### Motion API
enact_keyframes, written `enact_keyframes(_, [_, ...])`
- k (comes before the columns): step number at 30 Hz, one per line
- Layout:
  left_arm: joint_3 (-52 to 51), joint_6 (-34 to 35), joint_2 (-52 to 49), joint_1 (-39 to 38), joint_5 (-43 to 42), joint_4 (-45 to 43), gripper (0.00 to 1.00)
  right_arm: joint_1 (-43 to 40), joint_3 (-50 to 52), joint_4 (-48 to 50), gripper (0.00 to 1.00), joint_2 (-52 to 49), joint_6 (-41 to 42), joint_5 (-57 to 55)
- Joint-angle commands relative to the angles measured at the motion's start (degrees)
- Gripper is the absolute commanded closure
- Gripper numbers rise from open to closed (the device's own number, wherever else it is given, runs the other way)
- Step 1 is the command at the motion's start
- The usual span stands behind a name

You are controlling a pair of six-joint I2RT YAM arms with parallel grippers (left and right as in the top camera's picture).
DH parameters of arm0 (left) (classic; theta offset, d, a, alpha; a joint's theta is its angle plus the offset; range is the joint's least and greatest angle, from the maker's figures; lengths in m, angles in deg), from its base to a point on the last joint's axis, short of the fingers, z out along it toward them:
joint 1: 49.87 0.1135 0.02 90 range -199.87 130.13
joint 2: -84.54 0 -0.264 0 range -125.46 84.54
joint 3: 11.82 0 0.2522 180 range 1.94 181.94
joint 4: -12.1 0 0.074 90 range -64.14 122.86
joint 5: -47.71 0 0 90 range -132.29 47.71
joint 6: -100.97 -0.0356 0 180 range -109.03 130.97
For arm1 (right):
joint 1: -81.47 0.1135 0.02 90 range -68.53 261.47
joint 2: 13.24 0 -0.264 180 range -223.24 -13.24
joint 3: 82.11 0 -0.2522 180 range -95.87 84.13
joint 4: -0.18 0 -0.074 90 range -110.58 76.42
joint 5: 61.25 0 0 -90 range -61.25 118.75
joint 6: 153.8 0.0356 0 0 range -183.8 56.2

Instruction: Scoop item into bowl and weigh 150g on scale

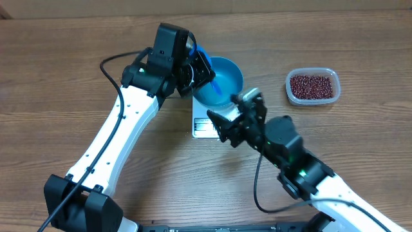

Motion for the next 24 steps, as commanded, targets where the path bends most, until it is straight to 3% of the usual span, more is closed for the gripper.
enact_keyframes(1, [1.07, -12.35, 0.46, -0.02, 4.11, -5.22, 0.96, -0.11, -1.44, -4.17, 0.11, 5.81, 23.85, -0.13])
enact_keyframes(3, [1.05, -12.96, 0.46, 0.0, 3.85, -7.72, 0.96, -1.92, -1.44, -7.96, 0.0, 7.37, 34.88, 0.35])
enact_keyframes(5, [1.05, -13.0, 0.46, 0.0, 2.93, -9.44, 0.96, -5.84, -1.4, -10.51, 0.0, 7.54, 43.78, 4.52])
enact_keyframes(8, [-0.02, -15.47, 0.46, 0.0, -3.04, -13.11, 0.96, -15.19, -1.33, -8.35, 0.0, 6.8, 50.56, 19.58])
enact_keyframes(11, [-2.34, -13.57, 0.46, 0.0, -8.2, -18.27, 0.96, -21.97, -1.29, -1.55, 0.0, 5.29, 54.25, 32.44])
enact_keyframes(15, [-10.27, -4.66, 0.46, 0.0, -13.7, -36.15, 0.95, -24.17, -1.29, 5.62, 0.02, 2.21, 60.13, 37.31])
enact_keyframes(21, [-22.86, 12.92, 0.46, -0.59, -12.79, -64.52, 0.96, -24.17, -1.29, 18.34, 0.07, -5.64, 64.28, 36.2])
enact_keyframes(24, [-23.54, 18.47, 0.46, -1.11, -11.08, -65.11, 0.96, -24.17, -1.29, 22.69, 0.11, -9.53, 64.28, 35.41])
